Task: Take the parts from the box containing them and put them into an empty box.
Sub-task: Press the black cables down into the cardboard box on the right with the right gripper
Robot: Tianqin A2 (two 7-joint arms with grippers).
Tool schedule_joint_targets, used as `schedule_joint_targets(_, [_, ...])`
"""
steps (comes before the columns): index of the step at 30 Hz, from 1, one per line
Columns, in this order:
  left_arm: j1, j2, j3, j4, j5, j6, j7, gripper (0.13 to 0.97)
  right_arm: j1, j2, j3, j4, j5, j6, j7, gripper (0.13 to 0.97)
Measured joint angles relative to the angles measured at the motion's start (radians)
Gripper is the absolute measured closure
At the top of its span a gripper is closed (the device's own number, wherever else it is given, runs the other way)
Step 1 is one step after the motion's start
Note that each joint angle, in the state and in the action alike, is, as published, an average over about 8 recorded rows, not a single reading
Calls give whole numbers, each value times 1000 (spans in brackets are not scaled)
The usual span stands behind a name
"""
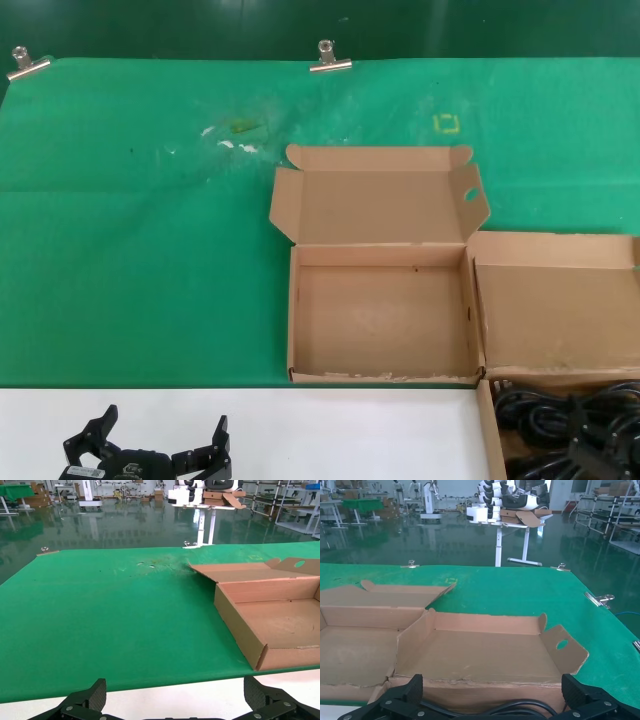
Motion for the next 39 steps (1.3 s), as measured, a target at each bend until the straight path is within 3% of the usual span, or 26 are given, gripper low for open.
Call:
schedule_joint_targets(22, [0, 0, 0, 0, 0, 0, 0, 161, -17, 38, -19, 21, 16, -10, 15, 129])
schedule_joint_targets(26, [0, 0, 0, 0, 0, 0, 0, 191, -26, 120, -37, 70, 32, -45, 36, 129])
schedule_joint_targets(30, [0, 0, 0, 0, 0, 0, 0, 241, -32, 236, -28, 126, 66, -166, 18, 129])
schedule_joint_targets(35, [0, 0, 0, 0, 0, 0, 0, 308, -5, 406, -15, 139, 154, -389, -106, 129])
schedule_joint_targets(39, [0, 0, 0, 0, 0, 0, 0, 391, 81, 557, -67, 101, 198, -569, -197, 129])
